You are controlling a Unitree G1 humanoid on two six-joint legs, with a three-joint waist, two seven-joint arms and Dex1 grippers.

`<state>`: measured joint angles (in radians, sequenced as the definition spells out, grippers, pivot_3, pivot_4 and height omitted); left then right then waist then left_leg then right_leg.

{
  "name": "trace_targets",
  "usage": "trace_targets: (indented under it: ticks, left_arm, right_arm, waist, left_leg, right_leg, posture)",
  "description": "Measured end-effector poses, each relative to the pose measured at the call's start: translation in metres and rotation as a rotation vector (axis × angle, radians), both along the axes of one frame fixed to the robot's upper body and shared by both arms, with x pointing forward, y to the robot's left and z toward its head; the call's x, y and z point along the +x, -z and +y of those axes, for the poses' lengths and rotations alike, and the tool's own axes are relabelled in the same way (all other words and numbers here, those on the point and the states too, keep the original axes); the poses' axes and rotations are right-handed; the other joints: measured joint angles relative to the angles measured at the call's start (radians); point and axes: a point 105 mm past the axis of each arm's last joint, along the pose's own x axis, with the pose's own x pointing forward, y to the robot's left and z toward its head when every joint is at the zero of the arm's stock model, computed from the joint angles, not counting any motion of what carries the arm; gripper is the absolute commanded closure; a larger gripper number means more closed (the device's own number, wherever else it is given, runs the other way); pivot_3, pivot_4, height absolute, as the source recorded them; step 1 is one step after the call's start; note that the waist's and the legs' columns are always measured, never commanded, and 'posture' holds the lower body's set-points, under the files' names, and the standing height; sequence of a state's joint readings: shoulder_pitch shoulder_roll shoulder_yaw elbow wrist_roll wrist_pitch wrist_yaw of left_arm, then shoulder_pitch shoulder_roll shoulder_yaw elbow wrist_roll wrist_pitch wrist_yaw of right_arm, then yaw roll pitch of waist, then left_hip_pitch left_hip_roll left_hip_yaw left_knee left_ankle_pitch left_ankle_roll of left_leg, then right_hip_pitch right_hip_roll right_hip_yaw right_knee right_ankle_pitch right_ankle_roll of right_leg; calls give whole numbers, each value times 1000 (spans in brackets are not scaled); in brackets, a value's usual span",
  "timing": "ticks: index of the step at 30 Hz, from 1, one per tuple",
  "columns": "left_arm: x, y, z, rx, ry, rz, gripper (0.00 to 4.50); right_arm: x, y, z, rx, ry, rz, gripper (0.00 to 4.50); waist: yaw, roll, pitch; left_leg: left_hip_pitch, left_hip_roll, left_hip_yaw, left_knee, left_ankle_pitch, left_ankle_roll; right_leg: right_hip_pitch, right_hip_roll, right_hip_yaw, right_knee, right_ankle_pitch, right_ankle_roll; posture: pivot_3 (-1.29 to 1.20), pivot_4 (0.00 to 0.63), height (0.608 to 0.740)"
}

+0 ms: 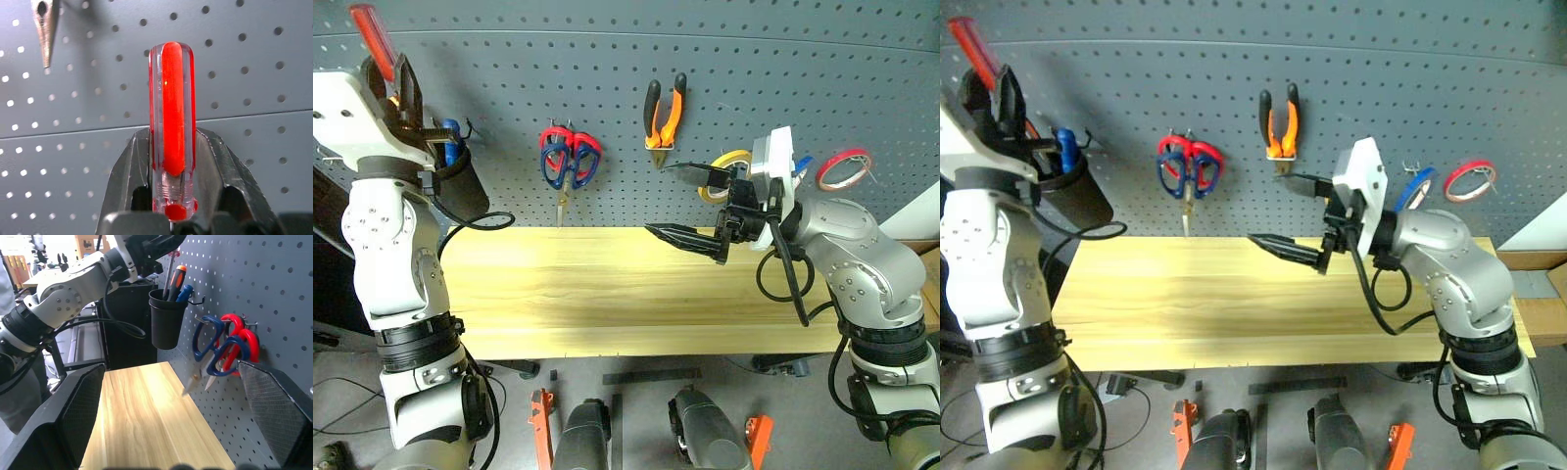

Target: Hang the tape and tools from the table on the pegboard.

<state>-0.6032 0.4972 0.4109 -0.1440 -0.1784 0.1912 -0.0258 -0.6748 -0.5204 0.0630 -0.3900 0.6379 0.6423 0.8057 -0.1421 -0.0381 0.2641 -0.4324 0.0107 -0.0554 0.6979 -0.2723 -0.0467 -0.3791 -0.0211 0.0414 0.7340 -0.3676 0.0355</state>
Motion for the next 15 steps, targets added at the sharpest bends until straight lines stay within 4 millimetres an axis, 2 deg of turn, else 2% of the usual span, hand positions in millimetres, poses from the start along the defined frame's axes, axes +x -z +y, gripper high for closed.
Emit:
trace_targets:
  ticks: [7,10,12,13,14,15]
  left_arm:
    - [-10,-4,8,-26,-77,-40,431]
    - [-8,-3,6,-37,-74,-28,431]
    - [-2,-6,-10,-26,-4,-13,431]
    - [0,-9,-24,-15,57,-10,431]
    - [2,-15,-53,20,178,-3,431]
    - [1,-18,-66,46,228,-4,431]
  right_arm:
    - [0,0,0,-2,1,0,0]
    - [0,0,0,-3,2,0,0]
    - [1,2,-2,-7,10,4,0]
    - [1,3,-4,-7,13,9,0]
    - [2,6,-7,-8,25,26,0]
    - [2,7,-8,-9,27,32,0]
  waist:
    - [0,0,0]
    - [0,0,0]
    - [3,-1,-1]
    - [6,-1,-1]
    - [13,-3,-2]
    - [13,-3,-2]
  left_leg:
    - [0,0,0,0,0,0]
    - [0,0,0,0,0,0]
    - [0,0,-1,0,0,0]
    - [0,0,-1,0,0,0]
    - [-1,-1,-2,0,0,0]
    - [-1,-1,-1,0,0,0]
  right_leg:
    - [0,0,0,0,0,0]
    - [0,0,0,0,0,0]
    - [0,0,-1,0,0,0]
    - [0,0,-1,0,0,0]
    - [1,-1,-1,-1,0,0]
    - [1,-1,-1,-1,0,0]
  posture:
    - [-160,187,740]
    - [-159,184,740]
    - [-158,182,740]
    - [-158,182,740]
    - [-158,178,740]
    - [-158,177,740]
